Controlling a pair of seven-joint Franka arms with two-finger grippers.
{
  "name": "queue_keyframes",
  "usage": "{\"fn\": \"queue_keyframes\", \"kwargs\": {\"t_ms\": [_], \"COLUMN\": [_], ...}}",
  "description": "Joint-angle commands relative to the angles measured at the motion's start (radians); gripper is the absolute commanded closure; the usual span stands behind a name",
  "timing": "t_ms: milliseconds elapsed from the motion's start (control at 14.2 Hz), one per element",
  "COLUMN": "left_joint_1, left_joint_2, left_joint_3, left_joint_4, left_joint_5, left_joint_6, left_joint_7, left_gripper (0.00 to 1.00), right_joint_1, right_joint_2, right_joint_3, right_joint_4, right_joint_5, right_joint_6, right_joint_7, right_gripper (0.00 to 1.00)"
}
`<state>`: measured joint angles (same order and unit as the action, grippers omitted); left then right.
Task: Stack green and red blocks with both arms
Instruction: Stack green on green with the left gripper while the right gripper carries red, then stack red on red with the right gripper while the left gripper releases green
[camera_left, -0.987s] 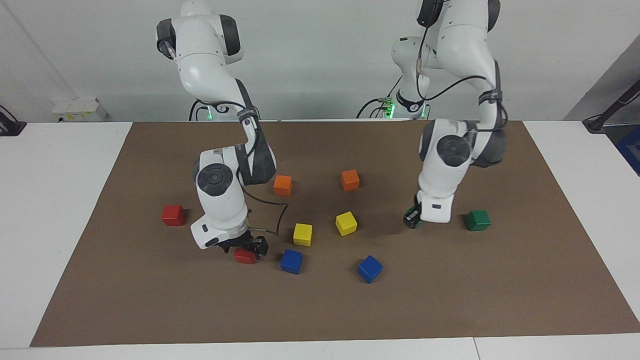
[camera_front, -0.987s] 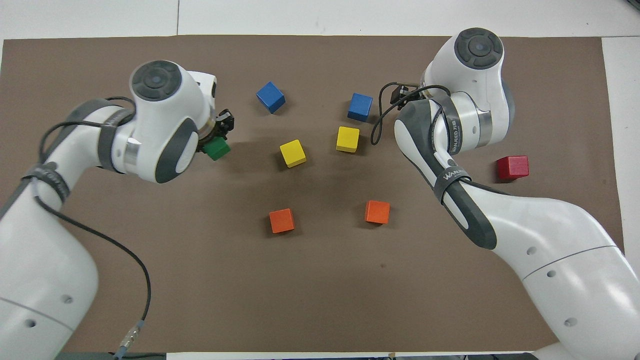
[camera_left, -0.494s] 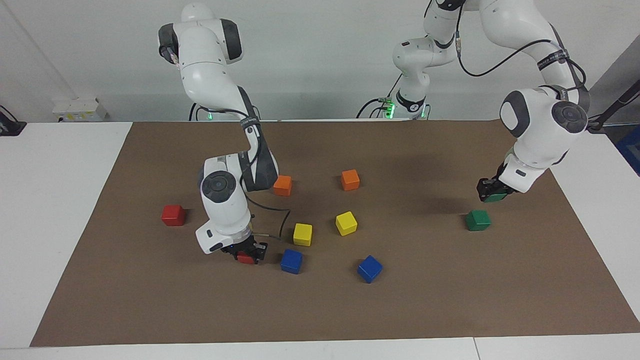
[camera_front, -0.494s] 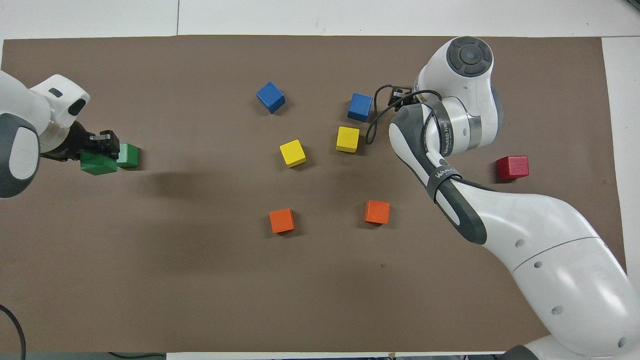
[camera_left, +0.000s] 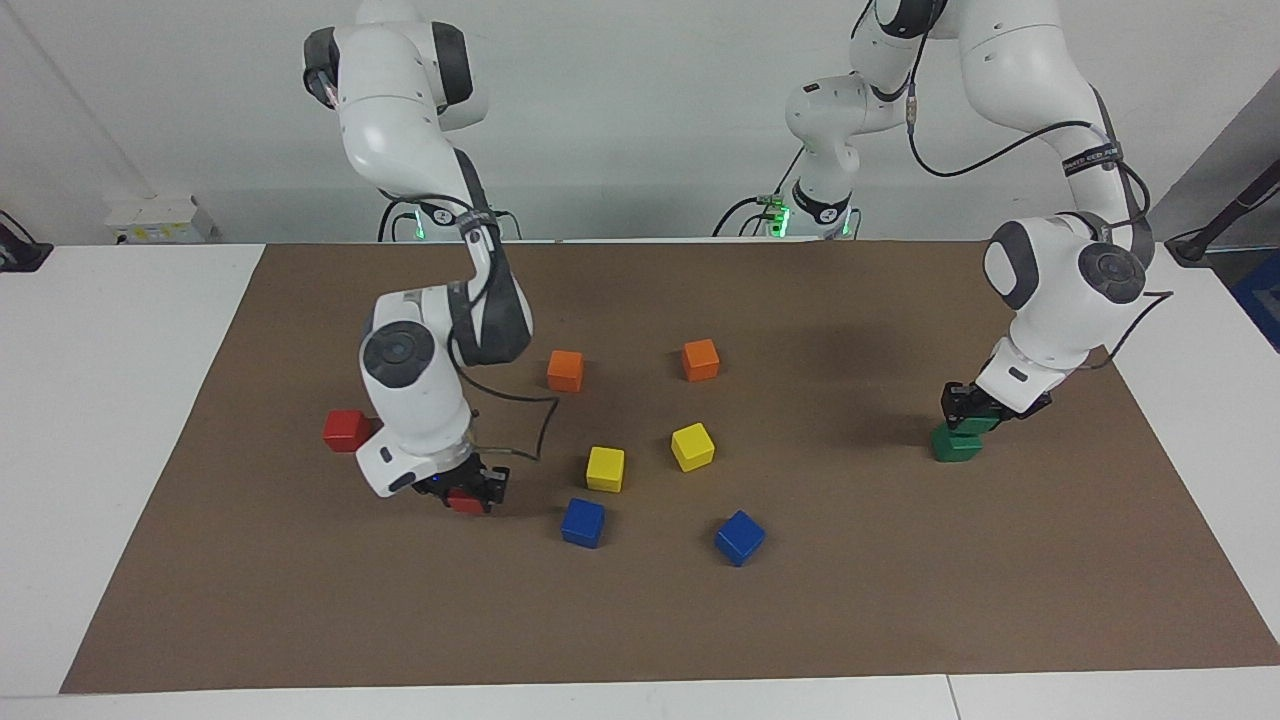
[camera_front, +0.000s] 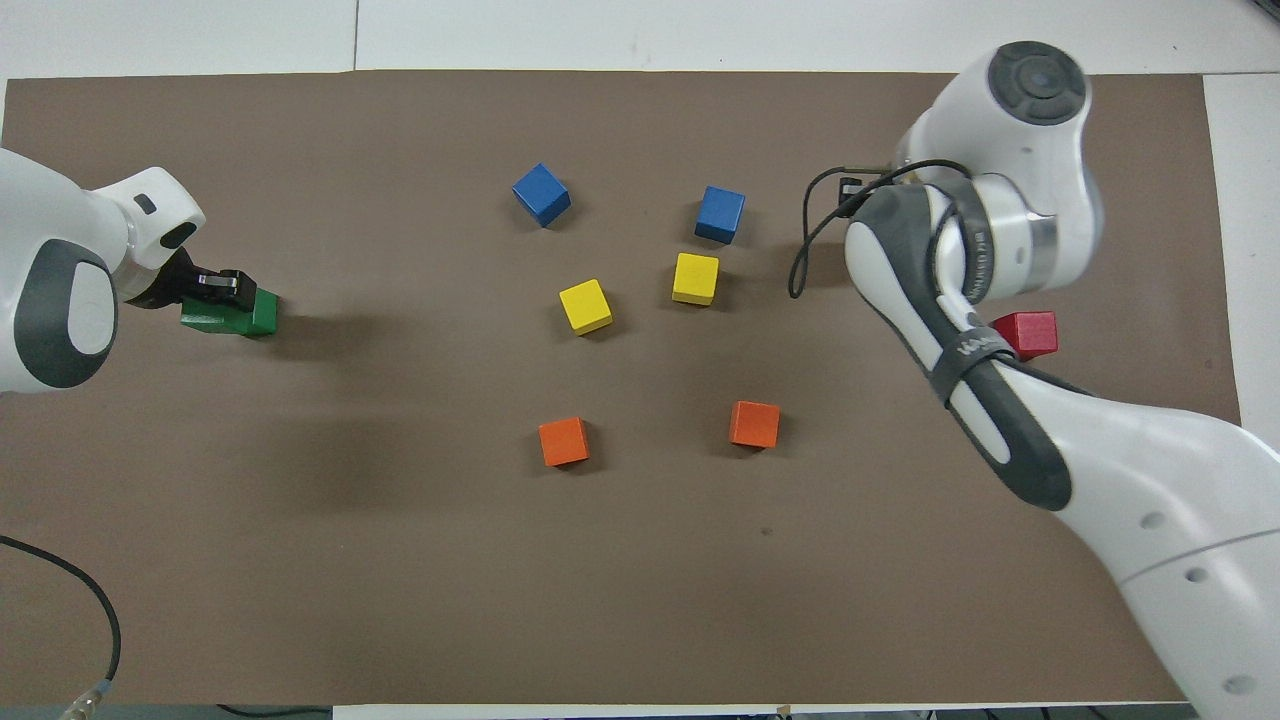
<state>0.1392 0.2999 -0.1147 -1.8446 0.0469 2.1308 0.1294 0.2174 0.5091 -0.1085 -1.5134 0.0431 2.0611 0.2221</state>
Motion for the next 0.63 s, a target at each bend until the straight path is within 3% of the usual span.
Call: {"fn": "queue_keyframes", "kwargs": {"t_ms": [0, 212, 353, 564], "left_joint_1": [0.003, 0.011, 0.023, 0.022], "left_joint_2": [-0.008, -0.010, -0.008, -0.001], "left_joint_3": [0.003, 0.004, 0.004, 0.004], "left_joint_4": [-0.016, -0.016, -0.016, -0.016], "left_joint_5": [-0.031, -0.033, -0.032, -0.032], "left_joint_6": [0.024, 0.023, 0.034, 0.044], "left_joint_7": [-0.033, -0.040, -0.039, -0.037], "left_gripper": [1.00, 1.00, 1.00, 1.00], "right_joint_1": [-0.126, -0.202, -0.234, -0.239], "right_joint_2": [-0.226, -0.291, -0.317, -0.317], "right_joint_3": [0.020, 0.020, 0.020, 0.018], "right_joint_4": [-0.267, -0.397, -0.503, -0.533], "right_joint_5": [0.004, 0.011, 0.015, 0.015], "right_joint_6": [0.011, 0.081, 0.210, 0.286], "right_joint_7": [-0.168, -0.298, -0.363, -0.365], "right_gripper": [1.00, 1.00, 1.00, 1.00]}}
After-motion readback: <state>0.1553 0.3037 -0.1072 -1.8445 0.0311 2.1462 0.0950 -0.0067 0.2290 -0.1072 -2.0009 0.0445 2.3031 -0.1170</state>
